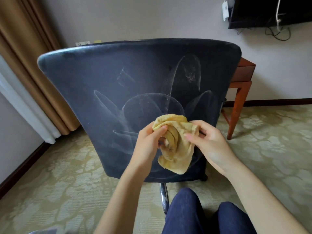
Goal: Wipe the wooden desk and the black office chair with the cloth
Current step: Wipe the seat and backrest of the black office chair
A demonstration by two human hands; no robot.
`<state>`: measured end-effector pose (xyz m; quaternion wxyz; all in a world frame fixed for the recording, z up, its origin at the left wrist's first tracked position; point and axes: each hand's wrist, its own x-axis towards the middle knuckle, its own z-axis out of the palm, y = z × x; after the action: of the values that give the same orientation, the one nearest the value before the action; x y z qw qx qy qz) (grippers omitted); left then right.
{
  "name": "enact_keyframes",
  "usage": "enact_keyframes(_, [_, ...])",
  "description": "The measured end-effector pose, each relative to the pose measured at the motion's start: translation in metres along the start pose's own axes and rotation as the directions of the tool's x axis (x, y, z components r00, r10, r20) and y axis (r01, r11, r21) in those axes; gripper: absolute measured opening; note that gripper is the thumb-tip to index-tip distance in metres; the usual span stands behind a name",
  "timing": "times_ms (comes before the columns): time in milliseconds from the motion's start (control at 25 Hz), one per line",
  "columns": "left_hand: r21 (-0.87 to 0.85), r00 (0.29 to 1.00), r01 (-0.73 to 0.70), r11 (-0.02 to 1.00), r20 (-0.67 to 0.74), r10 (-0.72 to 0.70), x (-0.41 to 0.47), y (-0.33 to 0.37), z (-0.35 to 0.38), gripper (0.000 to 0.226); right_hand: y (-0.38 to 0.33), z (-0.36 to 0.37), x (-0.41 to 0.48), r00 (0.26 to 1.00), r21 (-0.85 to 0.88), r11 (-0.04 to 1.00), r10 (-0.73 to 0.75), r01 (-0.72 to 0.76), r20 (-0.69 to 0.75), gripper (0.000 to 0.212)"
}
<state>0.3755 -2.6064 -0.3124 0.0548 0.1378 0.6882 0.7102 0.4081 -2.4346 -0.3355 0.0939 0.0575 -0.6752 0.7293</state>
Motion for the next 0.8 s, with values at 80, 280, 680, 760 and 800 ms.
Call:
enact_keyframes(80, [-0.025, 0.99, 0.051, 0.998, 0.13, -0.047, 0.002, 0.003, -0.008, 0.017, 0.005, 0.0, -0.002, 0.988, 0.214, 0.971, 0.131, -0.111, -0.078, 0.02])
enact_keyframes(280, [-0.108, 0.94, 0.229, 0.967, 0.283, -0.19, 0.005, -0.006, -0.005, 0.03, 0.021, 0.006, -0.008, 0.973, 0.095, 0.978, 0.195, -0.185, -0.12, 0.026])
enact_keyframes(680, [0.247, 0.984, 0.153, 0.957, 0.054, -0.172, 0.015, -0.02, -0.006, 0.025, 0.024, -0.01, -0.015, 0.958, 0.406, 0.874, 0.285, -0.266, 0.014, 0.044])
enact_keyframes(760, [0.171, 0.969, 0.17, 0.97, 0.148, -0.196, 0.009, -0.027, -0.005, 0.025, 0.02, -0.013, -0.012, 0.971, 0.487, 0.849, 0.24, -0.206, -0.006, 0.044])
enact_keyframes(800, [0.177, 0.955, 0.16, 0.971, 0.22, -0.197, 0.007, -0.03, -0.003, 0.024, 0.018, -0.012, -0.01, 0.975, 0.479, 0.856, 0.221, -0.194, 0.0, 0.042])
